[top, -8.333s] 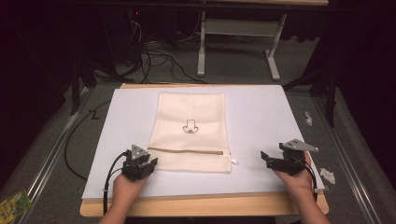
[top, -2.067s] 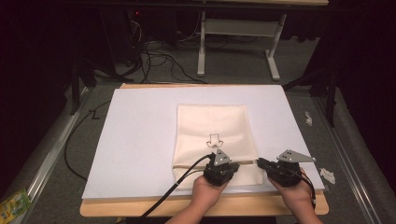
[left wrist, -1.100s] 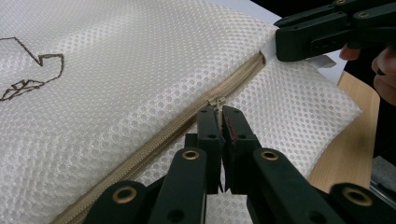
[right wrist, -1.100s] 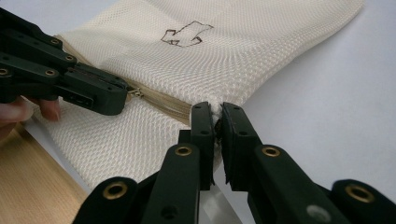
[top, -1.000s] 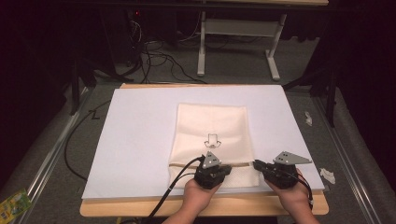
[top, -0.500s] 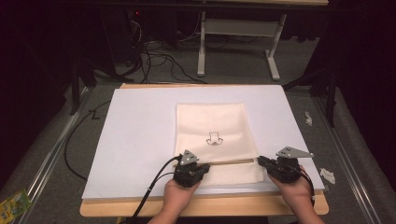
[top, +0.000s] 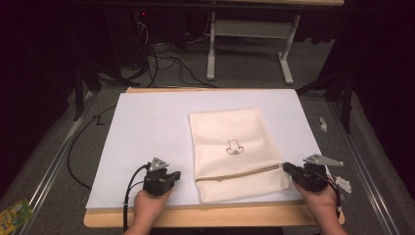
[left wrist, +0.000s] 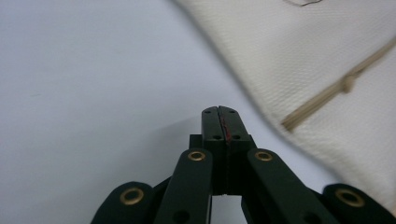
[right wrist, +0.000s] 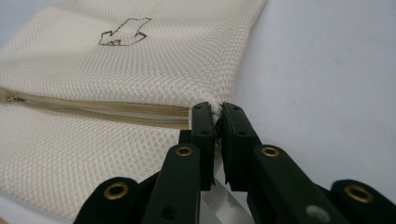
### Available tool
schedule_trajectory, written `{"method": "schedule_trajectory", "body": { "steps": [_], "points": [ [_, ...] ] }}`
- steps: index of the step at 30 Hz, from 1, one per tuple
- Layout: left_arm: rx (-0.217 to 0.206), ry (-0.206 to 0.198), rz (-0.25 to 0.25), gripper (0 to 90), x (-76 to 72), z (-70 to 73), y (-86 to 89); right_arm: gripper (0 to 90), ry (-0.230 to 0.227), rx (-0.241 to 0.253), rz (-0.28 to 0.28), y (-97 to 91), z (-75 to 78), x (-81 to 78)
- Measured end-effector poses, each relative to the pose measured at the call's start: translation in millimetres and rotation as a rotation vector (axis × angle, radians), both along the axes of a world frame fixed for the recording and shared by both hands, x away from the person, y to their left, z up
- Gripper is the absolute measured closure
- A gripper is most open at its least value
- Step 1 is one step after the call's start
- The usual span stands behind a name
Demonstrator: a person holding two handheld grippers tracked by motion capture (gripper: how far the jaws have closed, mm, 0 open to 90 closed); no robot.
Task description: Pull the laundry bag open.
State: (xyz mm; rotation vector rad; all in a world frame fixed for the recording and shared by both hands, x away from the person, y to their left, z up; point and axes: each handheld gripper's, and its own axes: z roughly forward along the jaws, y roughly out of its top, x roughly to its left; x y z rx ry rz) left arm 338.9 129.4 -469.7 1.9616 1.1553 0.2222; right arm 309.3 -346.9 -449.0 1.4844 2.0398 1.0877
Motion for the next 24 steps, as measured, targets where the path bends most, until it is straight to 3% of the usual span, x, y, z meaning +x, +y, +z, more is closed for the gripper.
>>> {"method": "schedule_trajectory", "body": {
  "steps": [3, 4, 5, 7, 8, 11, 12, 15, 16, 17, 18, 19, 20, 24],
  "points": [
    [-0.044, -0.034, -0.019, 90.0, -3.0, 9.2, -9.7, 85.7, -0.011, -0.003, 0.016, 5.9, 2.2, -1.2],
    [-0.036, -0.053, -0.059, 90.0, -7.9, 11.9, -24.0, 85.6, -0.009, -0.002, 0.030, 10.8, 2.6, -3.6],
    [-0.036, -0.053, -0.059, 90.0, -7.9, 11.9, -24.0, 85.6, -0.009, -0.002, 0.030, 10.8, 2.6, -3.6],
    [-0.021, -0.063, -0.117, 90.0, -13.1, 9.4, -45.8, 85.7, -0.009, -0.010, 0.048, 13.6, 2.5, -4.3],
    [-0.004, -0.073, -0.159, 90.0, -14.0, 4.8, -64.9, 85.6, -0.010, -0.001, 0.050, 15.0, 2.7, -3.5],
    [0.018, -0.050, -0.183, 90.0, -10.0, -0.6, -80.3, 85.6, -0.013, -0.001, 0.059, 15.5, 3.2, -2.5],
    [0.040, -0.018, -0.189, 72.3, -4.0, -5.8, -92.7, 85.6, -0.012, 0.002, 0.066, 16.2, 2.9, -2.0],
    [0.048, -0.019, -0.188, 66.5, 0.2, -6.8, -102.2, 85.5, -0.011, 0.007, 0.070, 16.9, 2.4, -1.5],
    [0.076, -0.027, -0.205, 63.8, 3.1, -4.6, -113.3, 85.5, -0.012, 0.006, 0.080, 16.6, 1.8, 0.2],
    [0.076, -0.027, -0.205, 64.1, 3.1, -4.6, -113.3, 85.5, -0.008, 0.008, 0.081, 17.0, 1.5, 0.9],
    [0.152, -0.065, -0.213, 65.2, 2.4, -3.0, -125.0, 85.5, -0.007, 0.008, 0.084, 17.5, 1.3, 1.4],
    [0.152, -0.065, -0.213, 72.8, 2.4, -3.0, -125.0, 85.5, -0.007, 0.008, 0.084, 17.5, 1.3, 1.4],
    [0.186, -0.073, -0.217, 84.4, 2.2, -3.1, -130.5, 85.5, -0.008, 0.004, 0.089, 18.8, 1.3, 2.1],
    [0.150, -0.063, -0.204, 87.5, 3.1, -2.7, -120.0, 85.5, -0.010, -0.001, 0.086, 17.8, 1.9, 2.0]
  ]
}}
